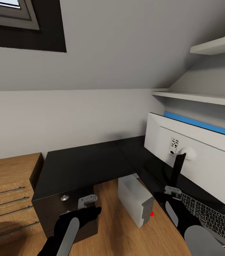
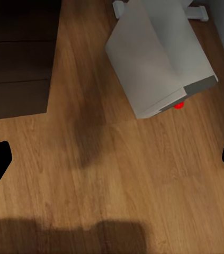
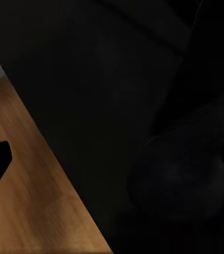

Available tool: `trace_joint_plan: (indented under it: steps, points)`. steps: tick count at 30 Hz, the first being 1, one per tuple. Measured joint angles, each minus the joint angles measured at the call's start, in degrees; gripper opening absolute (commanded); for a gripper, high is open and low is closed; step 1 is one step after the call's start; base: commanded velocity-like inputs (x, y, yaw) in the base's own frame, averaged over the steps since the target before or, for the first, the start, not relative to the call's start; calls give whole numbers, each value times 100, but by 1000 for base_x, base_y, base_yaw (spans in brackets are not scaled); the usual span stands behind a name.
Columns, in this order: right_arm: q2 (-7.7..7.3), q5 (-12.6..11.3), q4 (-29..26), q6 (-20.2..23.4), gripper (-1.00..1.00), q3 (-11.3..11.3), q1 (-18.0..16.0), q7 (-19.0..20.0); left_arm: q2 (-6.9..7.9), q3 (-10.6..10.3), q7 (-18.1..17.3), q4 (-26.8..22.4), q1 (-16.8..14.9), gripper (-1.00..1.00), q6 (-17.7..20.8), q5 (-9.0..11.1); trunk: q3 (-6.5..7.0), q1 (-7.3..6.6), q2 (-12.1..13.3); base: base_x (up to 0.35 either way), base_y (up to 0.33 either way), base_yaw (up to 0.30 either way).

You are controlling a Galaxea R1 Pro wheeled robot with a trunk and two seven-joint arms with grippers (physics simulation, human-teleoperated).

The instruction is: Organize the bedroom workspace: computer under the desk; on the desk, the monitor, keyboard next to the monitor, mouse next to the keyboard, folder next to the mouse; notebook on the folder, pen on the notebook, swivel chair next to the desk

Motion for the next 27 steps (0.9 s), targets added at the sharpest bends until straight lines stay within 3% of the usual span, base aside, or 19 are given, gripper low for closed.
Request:
trace_joint_plan:
  steps: [15, 27]
  points:
    - [-4, -6, -18, -16, 100, -2, 0, -58, 0, 0, 0, -7, 0, 100, 0, 0, 0, 0, 0, 0, 0, -2]
    - [-5, -6, -19, -17, 100, -2, 0, -58, 0, 0, -8, -16, 0, 100, 0, -1, 14, 0, 0, 0, 0, -167]
